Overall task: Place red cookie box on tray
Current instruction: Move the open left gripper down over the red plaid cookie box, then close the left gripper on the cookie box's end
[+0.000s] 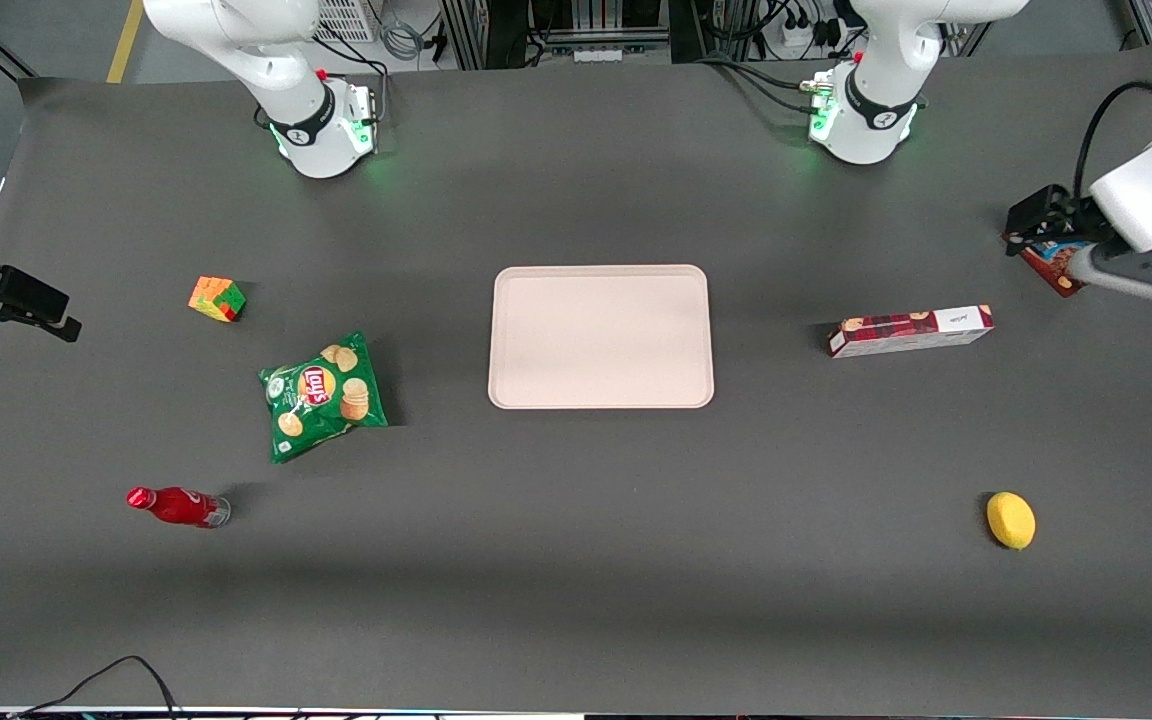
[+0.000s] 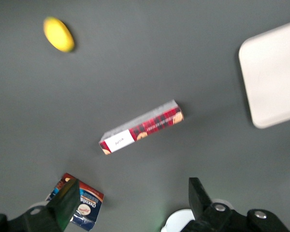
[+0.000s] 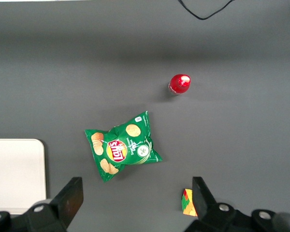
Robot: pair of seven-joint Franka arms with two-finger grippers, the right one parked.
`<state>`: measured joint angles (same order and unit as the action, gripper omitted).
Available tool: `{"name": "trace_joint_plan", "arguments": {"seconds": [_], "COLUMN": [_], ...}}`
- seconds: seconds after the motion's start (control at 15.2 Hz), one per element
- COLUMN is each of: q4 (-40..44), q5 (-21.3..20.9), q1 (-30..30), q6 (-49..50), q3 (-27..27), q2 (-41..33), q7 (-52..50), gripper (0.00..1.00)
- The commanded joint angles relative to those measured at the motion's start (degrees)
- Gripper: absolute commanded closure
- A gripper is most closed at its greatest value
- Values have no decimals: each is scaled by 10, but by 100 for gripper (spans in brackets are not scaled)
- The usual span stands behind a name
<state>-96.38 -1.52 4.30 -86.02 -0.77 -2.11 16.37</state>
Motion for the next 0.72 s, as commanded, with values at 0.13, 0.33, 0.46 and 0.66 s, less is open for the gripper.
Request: {"name": "trace_joint_plan", "arguments": {"seconds": [0.13,0.33,0.46,0.66], "q4": [-203,-303,-363,-446], "q5": [-38,-50,-52,-52], "q1": [-1,-2,-2,0], "q6": [-146,-309,-394,-465], "q3": [-13,-41,-42,-42], "q2": [-11,-6,-4,-6], "q7": [129,292,376,404], "gripper": [0,0,0,0]}}
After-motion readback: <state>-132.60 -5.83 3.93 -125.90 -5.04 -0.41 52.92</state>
